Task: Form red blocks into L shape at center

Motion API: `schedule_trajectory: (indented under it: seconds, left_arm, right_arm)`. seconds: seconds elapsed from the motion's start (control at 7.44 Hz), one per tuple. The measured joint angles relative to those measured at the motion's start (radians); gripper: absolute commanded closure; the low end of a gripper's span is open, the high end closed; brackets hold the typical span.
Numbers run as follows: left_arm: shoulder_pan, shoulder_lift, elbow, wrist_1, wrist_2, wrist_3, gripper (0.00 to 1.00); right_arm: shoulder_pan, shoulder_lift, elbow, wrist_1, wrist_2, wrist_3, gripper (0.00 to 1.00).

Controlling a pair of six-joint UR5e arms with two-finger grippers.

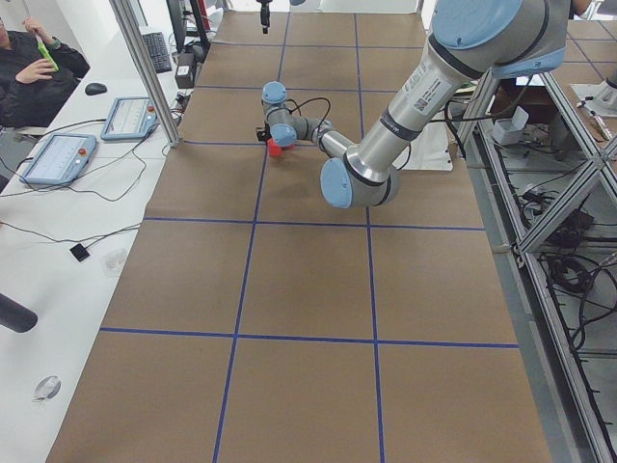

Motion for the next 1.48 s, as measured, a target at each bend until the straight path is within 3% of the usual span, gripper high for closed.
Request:
schedule_trajectory:
  seconds: [0.27, 0.4, 1.08, 1.21, 1.48]
  left_arm:
    - [0.000, 0.001, -0.001, -0.001, 0.001, 0.000, 0.20]
    - [-0.003, 0.001, -0.006, -0.002, 0.000, 0.000, 0.10]
    - [-0.099, 0.024, -0.115, 0.001, 0.021, -0.009, 0.01]
    - [-0.139, 0.088, -0.176, -0.005, 0.066, -0.009, 0.01]
    - [-0.204, 0.285, -0.332, -0.057, 0.248, -0.008, 0.01]
  right_arm:
    - [-0.001, 0.001, 0.000, 0.000, 0.000, 0.000, 0.01]
    - [-0.001, 0.002, 0.000, -0.001, 0.000, 0.000, 0.01]
    - [0.002, 0.007, 0.001, -0.002, 0.001, 0.003, 0.01]
    - [0.008, 0.006, 0.004, -0.002, 0.003, 0.003, 0.01]
    - [0.021, 0.004, 0.007, -0.002, 0.004, 0.003, 0.01]
